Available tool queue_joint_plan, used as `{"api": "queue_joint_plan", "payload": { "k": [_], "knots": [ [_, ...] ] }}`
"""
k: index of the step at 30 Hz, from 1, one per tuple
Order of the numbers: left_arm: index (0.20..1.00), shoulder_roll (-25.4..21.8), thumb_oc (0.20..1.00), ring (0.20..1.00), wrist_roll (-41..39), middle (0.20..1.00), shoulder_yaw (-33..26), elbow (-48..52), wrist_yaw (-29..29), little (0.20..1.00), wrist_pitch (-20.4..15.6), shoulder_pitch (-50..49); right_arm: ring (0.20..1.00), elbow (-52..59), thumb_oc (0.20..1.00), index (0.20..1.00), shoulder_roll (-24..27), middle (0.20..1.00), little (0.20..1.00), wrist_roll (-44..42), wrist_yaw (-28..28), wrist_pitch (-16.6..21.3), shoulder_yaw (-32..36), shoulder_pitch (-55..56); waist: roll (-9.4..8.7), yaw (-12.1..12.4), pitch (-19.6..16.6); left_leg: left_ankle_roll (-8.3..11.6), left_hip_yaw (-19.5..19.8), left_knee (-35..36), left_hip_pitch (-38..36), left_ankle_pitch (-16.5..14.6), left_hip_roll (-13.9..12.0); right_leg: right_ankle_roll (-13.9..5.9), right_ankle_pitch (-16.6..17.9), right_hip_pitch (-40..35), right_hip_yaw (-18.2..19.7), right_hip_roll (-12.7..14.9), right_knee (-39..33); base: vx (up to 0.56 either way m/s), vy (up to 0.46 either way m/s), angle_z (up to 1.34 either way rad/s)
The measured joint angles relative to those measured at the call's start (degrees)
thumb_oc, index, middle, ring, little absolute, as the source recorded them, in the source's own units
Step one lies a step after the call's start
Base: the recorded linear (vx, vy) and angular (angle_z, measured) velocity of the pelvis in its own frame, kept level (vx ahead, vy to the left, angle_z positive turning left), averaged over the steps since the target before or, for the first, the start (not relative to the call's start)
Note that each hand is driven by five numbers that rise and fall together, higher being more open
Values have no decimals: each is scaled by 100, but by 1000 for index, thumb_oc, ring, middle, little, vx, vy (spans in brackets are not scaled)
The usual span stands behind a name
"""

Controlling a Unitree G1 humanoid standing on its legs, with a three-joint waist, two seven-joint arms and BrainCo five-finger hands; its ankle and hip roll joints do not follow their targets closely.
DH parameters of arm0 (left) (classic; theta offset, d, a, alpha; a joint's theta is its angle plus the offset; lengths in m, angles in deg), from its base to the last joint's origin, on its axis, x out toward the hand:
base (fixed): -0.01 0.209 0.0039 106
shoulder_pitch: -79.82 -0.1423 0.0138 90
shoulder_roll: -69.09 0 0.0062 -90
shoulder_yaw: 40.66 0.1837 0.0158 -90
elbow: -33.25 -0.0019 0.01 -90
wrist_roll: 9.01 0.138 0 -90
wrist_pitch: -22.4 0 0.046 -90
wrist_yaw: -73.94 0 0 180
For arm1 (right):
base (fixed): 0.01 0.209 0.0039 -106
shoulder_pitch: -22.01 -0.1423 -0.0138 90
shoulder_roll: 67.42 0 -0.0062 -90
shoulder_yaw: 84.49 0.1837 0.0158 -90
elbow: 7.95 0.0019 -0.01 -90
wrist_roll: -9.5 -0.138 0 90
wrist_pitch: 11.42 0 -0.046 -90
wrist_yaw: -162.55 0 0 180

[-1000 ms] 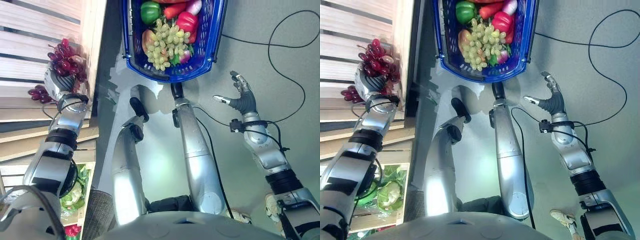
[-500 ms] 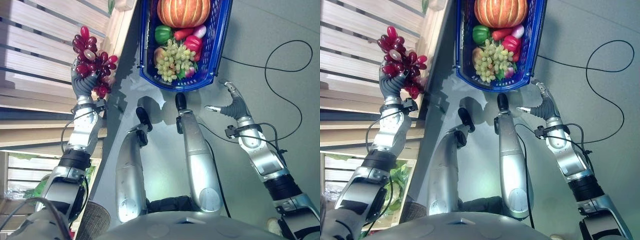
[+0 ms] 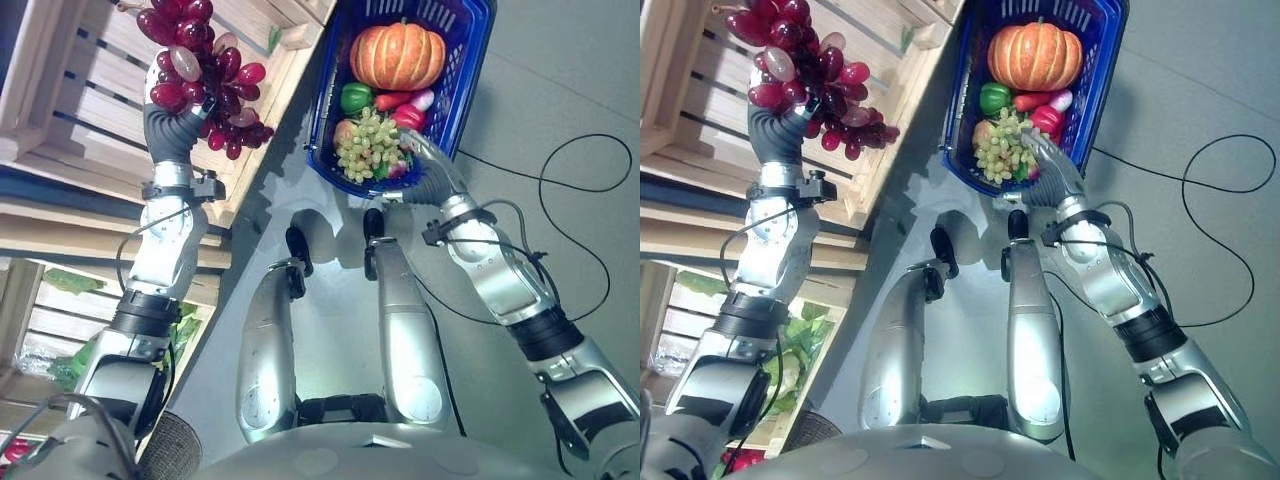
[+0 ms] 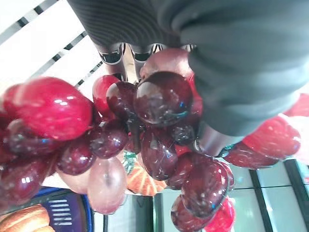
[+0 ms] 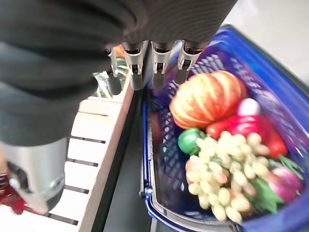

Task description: Pick up fruits and vegetables into the basket

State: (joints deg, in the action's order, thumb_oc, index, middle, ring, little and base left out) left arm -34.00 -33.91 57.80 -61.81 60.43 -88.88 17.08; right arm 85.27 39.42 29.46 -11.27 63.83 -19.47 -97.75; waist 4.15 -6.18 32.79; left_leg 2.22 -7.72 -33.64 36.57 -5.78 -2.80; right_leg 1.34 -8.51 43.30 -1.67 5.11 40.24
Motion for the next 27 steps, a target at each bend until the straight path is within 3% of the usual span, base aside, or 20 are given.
{"api": "queue_joint_plan", "payload": {
  "k": [6, 9, 15, 21, 27],
  "knots": [
    [200, 27, 200, 200, -303, 200, 410, 249, 688, 200, 242, 332, 1000, -291, 1000, 1000, -459, 1000, 1000, -36, 245, -146, -477, -842, 11, 291, 5, 6, 120, 37, -21, 104, 38, 31, 16, -64, -122, 47, 9, -19, -47, 12],
    [200, 82, 200, 200, -359, 200, 637, 255, 795, 200, 249, 371, 1000, -333, 1000, 1000, -639, 1000, 1000, -155, 511, -107, -534, -938, 11, 296, 5, 5, 165, 105, -23, 146, 91, 32, 15, -66, -167, 106, 9, -14, -28, 11],
    [200, 312, 200, 200, -331, 200, 1026, 253, 697, 200, 336, 565, 1000, -548, 1000, 1000, -794, 1000, 1000, -196, 842, 368, -848, -1136, 12, 341, 5, 14, 231, 100, -26, 179, 102, 33, 18, -129, -235, 125, -18, -38, -53, 5],
    [200, 479, 200, 200, -503, 200, 1226, 239, 654, 200, 383, 713, 1000, -873, 1000, 1000, -938, 1000, 1000, -349, 824, 773, -1033, -1384, 12, 452, 5, 19, 296, 110, -31, 220, 115, 33, 17, -166, -319, 156, -17, -25, -61, 6],
    [200, 616, 200, 200, -901, 200, 1380, 219, 670, 200, 386, 713, 1000, -1202, 1000, 1000, -939, 1000, 1000, -1111, 606, 1123, -1129, -1400, 12, 502, 5, -5, 367, 182, -30, 290, 199, 43, 11, -186, -388, 240, -13, -24, -56, 10]
  ]
}}
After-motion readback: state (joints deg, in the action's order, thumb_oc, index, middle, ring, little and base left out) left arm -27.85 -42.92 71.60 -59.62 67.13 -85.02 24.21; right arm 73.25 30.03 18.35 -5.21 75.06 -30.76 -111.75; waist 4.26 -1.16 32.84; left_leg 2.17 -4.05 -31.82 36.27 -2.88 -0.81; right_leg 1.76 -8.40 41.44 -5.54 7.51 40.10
